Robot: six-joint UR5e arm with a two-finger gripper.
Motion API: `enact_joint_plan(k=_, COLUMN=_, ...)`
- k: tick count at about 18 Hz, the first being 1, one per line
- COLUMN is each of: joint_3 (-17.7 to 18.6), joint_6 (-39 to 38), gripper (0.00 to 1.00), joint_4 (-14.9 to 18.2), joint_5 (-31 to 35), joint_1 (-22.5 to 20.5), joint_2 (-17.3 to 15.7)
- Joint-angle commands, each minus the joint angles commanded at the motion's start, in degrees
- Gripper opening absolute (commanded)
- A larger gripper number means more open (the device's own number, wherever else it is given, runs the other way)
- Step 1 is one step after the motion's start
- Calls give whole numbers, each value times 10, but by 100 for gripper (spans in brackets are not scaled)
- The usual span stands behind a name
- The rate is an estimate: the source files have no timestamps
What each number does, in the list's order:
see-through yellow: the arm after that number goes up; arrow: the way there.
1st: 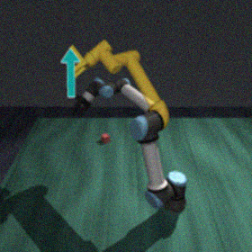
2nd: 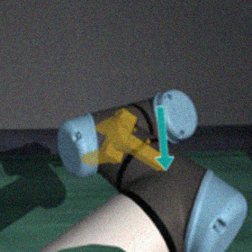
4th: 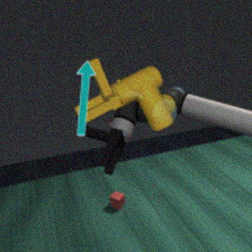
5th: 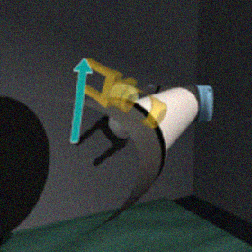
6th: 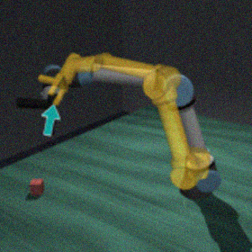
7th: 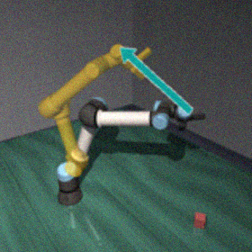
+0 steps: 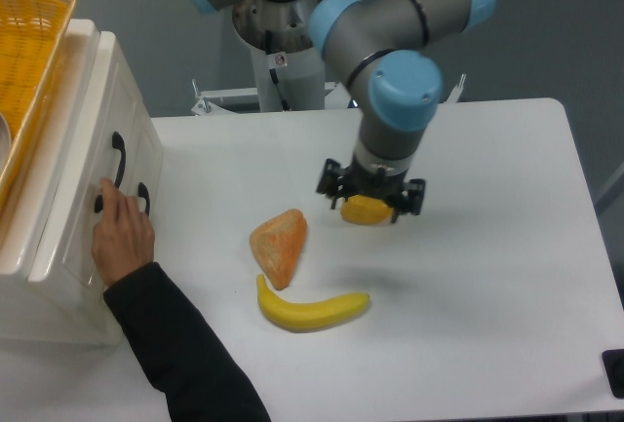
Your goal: Slide the top white drawer open
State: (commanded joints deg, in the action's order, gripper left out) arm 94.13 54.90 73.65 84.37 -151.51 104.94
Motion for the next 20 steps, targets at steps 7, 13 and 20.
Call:
enact_joint_plan(k=7, joint_3=4, joint_6=160, gripper=100, joint_4=0, joint_5=-1, joint_1=-67, joint_2=-12)
enact_joint_plan(k=13, joint_3=9, joint_6=213, gripper=100, joint_4=1, joint_5=0, joint_1=-101, joint_2=-16)
enact_joint_plan(k=20, joint_3=16, joint_6=306, gripper=100, joint_4=25, joint_5=-2, joint_1=-152, joint_2=-38)
